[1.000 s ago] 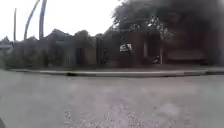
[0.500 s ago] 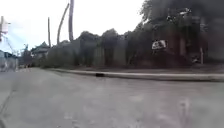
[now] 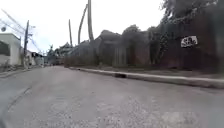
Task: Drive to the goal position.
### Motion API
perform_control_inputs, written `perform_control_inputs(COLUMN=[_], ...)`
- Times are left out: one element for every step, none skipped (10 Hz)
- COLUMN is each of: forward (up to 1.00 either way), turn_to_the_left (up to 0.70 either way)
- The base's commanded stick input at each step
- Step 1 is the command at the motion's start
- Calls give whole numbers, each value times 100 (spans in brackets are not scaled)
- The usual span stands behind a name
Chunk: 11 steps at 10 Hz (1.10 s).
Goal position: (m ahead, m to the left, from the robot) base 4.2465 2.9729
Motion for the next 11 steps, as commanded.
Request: perform_control_inputs(forward=[0, 0, 0, 0, 0, 0, 0, 100, 100, 100, 100], turn_to_the_left=[0, 0, 0, 0, 0, 0, 0, 6, 6, 6, 6])
